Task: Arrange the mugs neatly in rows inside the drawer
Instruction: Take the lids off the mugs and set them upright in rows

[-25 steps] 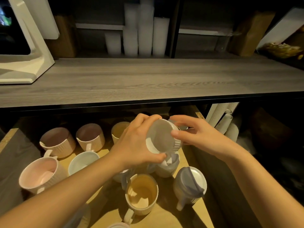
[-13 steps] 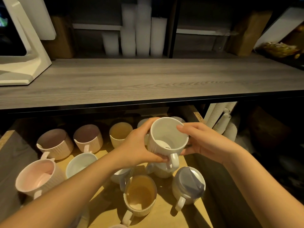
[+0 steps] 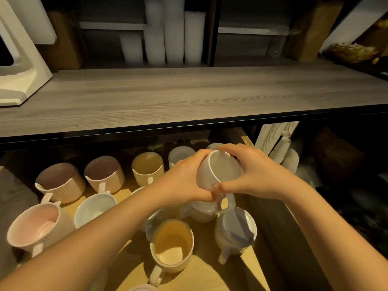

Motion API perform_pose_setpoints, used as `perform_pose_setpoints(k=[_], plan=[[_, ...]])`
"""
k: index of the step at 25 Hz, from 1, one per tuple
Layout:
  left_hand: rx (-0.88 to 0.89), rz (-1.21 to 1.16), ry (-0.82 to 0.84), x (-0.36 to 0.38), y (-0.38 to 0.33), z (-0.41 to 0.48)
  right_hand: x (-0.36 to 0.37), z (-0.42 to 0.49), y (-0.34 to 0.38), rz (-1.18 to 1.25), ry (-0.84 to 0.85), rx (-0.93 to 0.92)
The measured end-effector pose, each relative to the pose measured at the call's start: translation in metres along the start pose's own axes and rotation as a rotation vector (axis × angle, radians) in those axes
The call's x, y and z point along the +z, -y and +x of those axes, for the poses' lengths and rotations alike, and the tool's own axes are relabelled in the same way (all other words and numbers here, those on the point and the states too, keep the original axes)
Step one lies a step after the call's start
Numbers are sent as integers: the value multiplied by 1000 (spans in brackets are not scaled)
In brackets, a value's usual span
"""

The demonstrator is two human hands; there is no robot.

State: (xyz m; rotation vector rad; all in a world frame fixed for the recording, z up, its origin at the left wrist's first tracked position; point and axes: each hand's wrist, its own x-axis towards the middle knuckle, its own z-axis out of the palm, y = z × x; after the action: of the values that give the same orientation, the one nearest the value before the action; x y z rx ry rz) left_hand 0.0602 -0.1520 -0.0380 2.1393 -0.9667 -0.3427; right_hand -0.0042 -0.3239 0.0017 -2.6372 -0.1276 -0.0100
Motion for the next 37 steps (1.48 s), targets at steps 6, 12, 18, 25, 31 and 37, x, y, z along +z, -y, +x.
perform_pose_setpoints(k=[6, 12, 18, 25, 31, 37], plan=[[-61, 394, 120, 20, 14, -7, 3, -1, -8, -424, -61, 121], [-51, 563, 180, 32, 21, -5, 6, 2, -6, -570, -80, 119], [-76, 664, 139, 34, 22, 2, 9, 1, -11, -583, -70, 115], [-126, 753, 36, 39, 21, -4, 17, 9, -17, -635, 6, 116], [-194, 769, -4, 36, 23, -12, 26, 13, -25, -723, 122, 89], [-165, 777, 22, 34, 24, -12, 39, 18, -24, -812, 250, 93]])
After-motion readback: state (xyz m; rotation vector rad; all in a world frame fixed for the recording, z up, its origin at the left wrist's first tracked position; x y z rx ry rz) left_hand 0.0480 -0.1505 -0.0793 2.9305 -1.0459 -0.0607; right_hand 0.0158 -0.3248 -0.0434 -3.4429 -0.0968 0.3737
